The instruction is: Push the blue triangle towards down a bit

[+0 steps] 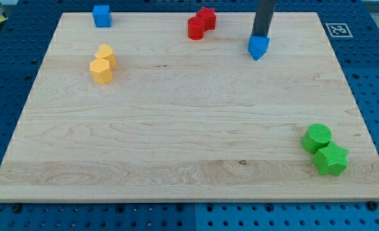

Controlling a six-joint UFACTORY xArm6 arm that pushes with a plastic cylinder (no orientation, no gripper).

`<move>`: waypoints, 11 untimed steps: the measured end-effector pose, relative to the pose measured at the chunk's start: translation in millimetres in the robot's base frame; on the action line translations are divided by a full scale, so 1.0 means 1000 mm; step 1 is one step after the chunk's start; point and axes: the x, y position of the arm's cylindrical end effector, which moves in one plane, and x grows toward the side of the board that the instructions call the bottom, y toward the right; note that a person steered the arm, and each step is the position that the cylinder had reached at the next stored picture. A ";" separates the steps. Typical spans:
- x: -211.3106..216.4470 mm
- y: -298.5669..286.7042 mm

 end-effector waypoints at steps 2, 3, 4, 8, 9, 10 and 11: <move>0.044 0.000; 0.074 0.001; 0.094 0.002; 0.123 0.029; 0.123 0.019; 0.123 0.002; 0.123 -0.010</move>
